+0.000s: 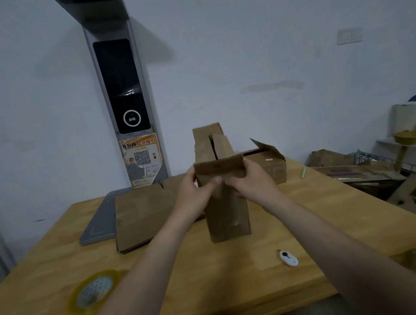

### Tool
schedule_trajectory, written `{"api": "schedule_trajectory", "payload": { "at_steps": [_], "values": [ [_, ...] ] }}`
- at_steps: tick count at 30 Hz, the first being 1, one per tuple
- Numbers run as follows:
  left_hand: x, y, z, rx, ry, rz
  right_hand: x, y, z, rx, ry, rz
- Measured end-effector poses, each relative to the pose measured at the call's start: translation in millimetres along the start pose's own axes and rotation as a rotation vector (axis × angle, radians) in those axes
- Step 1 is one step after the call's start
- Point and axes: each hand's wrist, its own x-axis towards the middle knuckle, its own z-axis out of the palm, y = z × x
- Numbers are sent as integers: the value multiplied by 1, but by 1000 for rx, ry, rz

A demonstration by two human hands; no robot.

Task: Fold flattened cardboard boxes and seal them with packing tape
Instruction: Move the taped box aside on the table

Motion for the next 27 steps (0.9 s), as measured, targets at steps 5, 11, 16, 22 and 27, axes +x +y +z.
{"api": "schedule_trajectory", "payload": {
  "at_steps": [5, 11, 16, 22, 27],
  "values": [
    [79, 7, 17, 65, 56, 80, 86, 15, -11, 101, 36, 8],
    [176, -35, 49, 82, 97, 84, 180, 61, -9, 153, 36, 81],
    [245, -81, 81, 3, 78, 10, 254, 117, -11, 164, 51, 114],
    [304, -121, 129, -20, 42, -73, 300, 182, -27, 153, 108, 183],
    [335, -141, 168, -43, 43, -119, 323, 219, -49, 134, 172, 164]
  ]
}}
